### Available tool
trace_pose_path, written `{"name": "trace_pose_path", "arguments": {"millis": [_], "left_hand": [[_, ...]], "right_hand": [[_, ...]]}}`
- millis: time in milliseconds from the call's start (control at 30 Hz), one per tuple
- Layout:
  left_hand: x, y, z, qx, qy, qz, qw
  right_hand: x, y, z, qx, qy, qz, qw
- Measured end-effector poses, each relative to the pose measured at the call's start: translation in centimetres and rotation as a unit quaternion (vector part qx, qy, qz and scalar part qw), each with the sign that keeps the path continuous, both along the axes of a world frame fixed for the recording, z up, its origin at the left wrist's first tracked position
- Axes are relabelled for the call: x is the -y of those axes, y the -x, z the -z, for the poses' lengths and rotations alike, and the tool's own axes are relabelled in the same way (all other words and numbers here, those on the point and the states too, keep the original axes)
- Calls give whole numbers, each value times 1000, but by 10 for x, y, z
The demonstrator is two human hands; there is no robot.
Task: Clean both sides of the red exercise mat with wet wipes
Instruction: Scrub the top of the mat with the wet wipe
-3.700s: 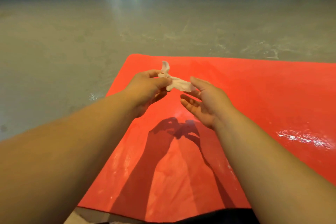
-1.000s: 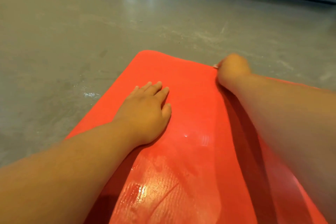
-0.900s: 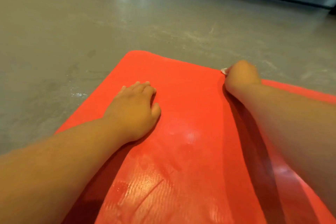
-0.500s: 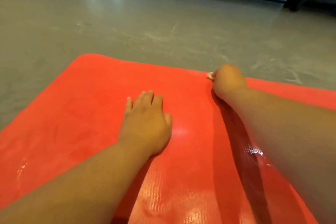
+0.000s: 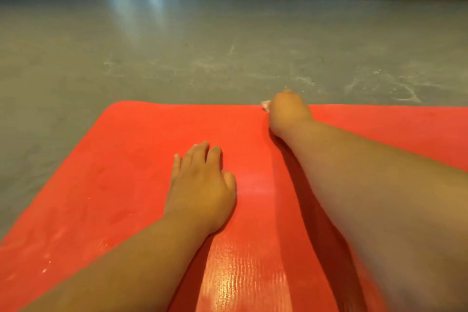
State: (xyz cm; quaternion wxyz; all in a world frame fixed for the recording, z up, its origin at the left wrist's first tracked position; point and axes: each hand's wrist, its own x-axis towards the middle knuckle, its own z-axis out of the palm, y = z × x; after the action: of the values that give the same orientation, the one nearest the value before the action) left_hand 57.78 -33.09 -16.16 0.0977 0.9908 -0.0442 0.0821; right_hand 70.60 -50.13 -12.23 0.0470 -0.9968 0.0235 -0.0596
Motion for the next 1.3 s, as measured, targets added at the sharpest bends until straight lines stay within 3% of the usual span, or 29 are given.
{"name": "trace_pose_path", "arguments": {"millis": [67, 133, 300, 400, 500, 600, 667, 900, 1000, 1100, 1200, 1300], "left_hand": [[0, -2, 3, 3, 2, -1, 1000], [0, -2, 4, 13, 5, 0, 1000], [-1, -2, 4, 14, 0, 1, 1000], [-1, -2, 3, 9, 1, -2, 1000], [-2, -3, 4, 6, 11, -5, 1000], [-3, -6, 6, 15, 8, 1, 1000], [-2, -6, 6, 16, 5, 4, 1000], [-2, -4, 2, 11, 13, 1, 1000], [-3, -5, 2, 10, 17, -1, 1000], [-3, -4, 3, 16, 14, 2, 1000], [-4, -6, 4, 15, 20, 4, 1000], [-4, -7, 5, 19, 28, 8, 999]], "right_hand": [[46, 4, 0, 6, 24, 103, 994], [56, 9, -2, -6, 30, 118, 993], [-18, 24, -3, -24, -55, -72, 996], [-39, 42, -5, -29, -39, -162, 986], [12, 40, -7, -20, -28, -40, 999], [57, 38, -8, 17, 38, 73, 996], [50, 44, -8, 19, 22, 60, 998], [24, 74, 12, 21, -53, -150, 987], [61, 67, 10, 38, -18, -75, 996], [65, 64, 9, 26, -123, 22, 992], [26, 81, 19, 18, -172, -45, 984], [1, 105, 20, 23, -136, -179, 974]]}}
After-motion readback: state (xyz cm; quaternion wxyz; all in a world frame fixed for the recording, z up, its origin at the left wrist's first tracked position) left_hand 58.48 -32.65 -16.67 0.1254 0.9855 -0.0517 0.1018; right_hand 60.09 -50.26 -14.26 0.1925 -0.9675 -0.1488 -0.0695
